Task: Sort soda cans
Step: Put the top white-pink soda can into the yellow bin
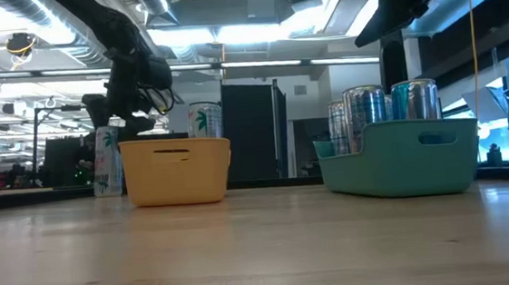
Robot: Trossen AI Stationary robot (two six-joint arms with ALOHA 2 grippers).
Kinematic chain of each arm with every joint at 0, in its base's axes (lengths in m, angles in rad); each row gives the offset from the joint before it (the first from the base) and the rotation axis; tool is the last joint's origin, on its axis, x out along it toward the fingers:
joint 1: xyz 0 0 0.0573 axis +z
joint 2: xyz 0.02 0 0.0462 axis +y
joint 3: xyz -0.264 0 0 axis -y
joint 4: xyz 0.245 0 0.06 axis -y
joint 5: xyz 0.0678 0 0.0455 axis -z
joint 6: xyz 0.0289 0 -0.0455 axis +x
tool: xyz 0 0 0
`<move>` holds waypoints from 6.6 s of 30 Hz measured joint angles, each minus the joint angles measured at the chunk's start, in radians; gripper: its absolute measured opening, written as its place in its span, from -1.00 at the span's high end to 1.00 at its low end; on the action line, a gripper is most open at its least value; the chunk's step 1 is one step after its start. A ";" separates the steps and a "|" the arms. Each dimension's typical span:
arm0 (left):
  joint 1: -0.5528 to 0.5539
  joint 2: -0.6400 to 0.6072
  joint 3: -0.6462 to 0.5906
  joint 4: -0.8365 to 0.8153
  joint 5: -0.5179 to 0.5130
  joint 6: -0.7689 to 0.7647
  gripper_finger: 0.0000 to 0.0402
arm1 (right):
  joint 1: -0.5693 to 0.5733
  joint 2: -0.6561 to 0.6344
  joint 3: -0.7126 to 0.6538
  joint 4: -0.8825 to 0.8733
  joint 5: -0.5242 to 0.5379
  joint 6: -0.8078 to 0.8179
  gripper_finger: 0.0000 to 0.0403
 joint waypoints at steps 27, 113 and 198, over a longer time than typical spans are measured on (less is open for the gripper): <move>-0.010 0.002 -0.003 -0.028 0.009 -0.003 -0.67 | 0.000 0.000 0.000 0.000 -0.001 -0.001 0.97; -0.141 -0.082 0.011 -0.142 0.151 -0.013 -0.26 | 0.000 0.000 0.000 0.000 -0.002 0.000 0.97; -0.634 -0.059 0.024 0.006 0.318 0.144 -0.62 | 0.000 0.000 0.000 0.001 -0.001 0.013 0.97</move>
